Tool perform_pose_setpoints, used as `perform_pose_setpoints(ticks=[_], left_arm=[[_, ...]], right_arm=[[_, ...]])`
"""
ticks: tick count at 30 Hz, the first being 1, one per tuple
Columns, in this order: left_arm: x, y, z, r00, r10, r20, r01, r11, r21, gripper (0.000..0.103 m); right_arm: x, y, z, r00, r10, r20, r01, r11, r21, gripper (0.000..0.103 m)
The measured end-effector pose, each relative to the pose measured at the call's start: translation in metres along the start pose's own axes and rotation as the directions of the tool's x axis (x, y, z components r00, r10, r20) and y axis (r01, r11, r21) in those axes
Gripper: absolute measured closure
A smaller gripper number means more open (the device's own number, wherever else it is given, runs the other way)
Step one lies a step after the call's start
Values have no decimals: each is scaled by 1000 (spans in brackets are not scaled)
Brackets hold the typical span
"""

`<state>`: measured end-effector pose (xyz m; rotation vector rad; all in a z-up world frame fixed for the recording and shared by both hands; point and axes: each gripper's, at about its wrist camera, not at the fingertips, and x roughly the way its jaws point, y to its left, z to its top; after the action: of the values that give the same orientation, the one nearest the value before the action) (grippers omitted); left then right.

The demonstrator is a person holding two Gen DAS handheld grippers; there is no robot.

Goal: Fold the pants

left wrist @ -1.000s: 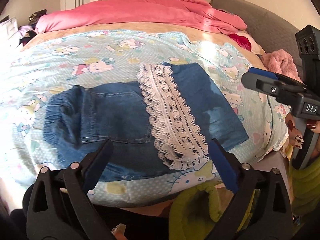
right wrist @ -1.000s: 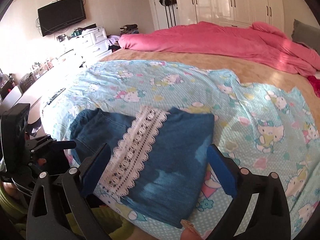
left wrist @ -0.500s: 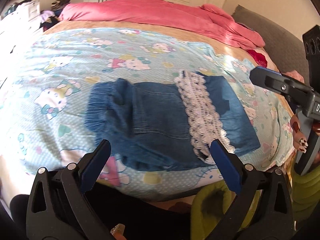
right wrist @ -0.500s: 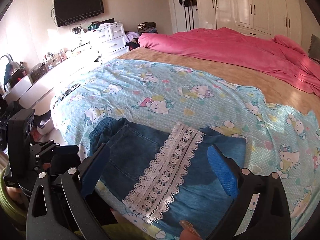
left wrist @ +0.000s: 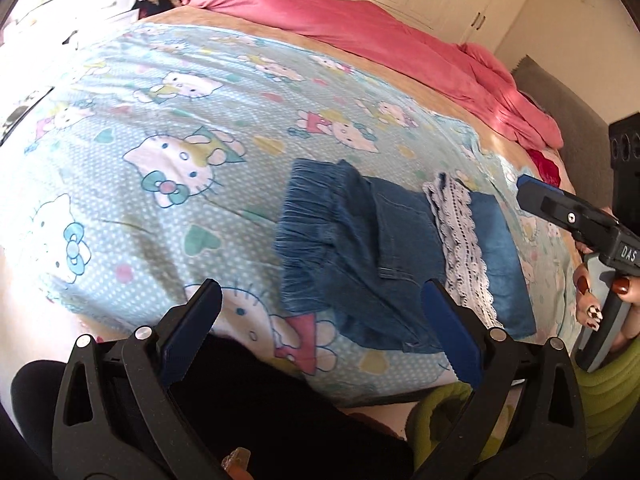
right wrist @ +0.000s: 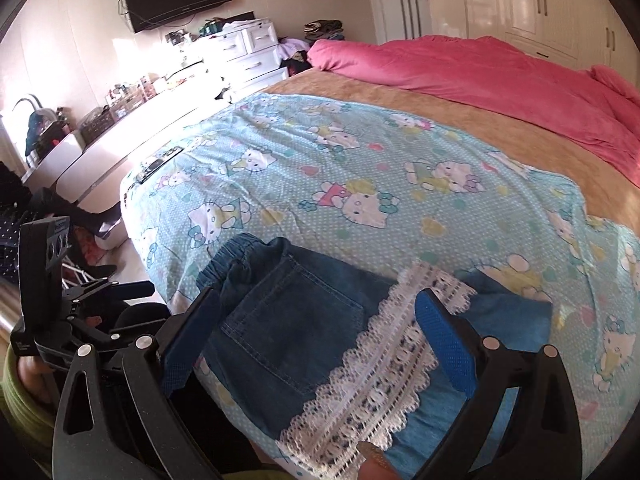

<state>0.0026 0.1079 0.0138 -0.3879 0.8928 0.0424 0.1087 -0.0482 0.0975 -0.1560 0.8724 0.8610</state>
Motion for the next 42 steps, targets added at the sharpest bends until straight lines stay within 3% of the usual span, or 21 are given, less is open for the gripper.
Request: perform_pose_setpoints(ticks=[3,5,8,11,16,27,28,30,31,33,34,35,42], left_arm=[[2,5,-1,999,-48,0,48,998,-41,15],[4,6,0,996,-95,-1,94,993,-70,36],[13,0,-2,993,-117,-22,115,991,-73,56],[26,-8,-5,989,-140,-58,136,989,-66,68],[43,-10,-8,984,-159,-81,153,985,-79,68],[48,-7,-8,981,-176,-79,170,983,-74,68],[48,-8,-8,982,-173,-77,168,984,-67,68],[47,-5,-8,981,-179,-73,173,982,-77,68],[44,-3,-7,981,-181,-68,175,981,-87,67],[38,0,-6,984,-167,-58,161,982,-93,52],[35,3,-4,987,-151,-48,146,984,-98,44],[32,5,-3,989,-142,-42,138,985,-101,43],[38,1,-7,981,-176,-76,167,979,-117,29]], right_arm=[[21,7,14,999,23,-41,-26,998,-54,6],[35,11,21,997,30,-67,-35,997,-76,6],[61,15,31,992,42,-122,-54,994,-99,6],[84,20,38,984,51,-170,-73,989,-125,6],[122,30,44,960,87,-267,-129,981,-147,6],[170,50,44,907,166,-386,-243,957,-160,8],[174,51,42,901,178,-397,-257,954,-156,12],[179,52,39,886,221,-408,-301,943,-143,36],[178,52,38,881,241,-407,-320,937,-138,41],[172,48,39,889,250,-385,-322,937,-134,60],[164,43,40,890,269,-368,-332,936,-118,64],[158,39,40,892,281,-354,-337,935,-109,69],[109,5,43,906,351,-237,-372,927,-50,70]])
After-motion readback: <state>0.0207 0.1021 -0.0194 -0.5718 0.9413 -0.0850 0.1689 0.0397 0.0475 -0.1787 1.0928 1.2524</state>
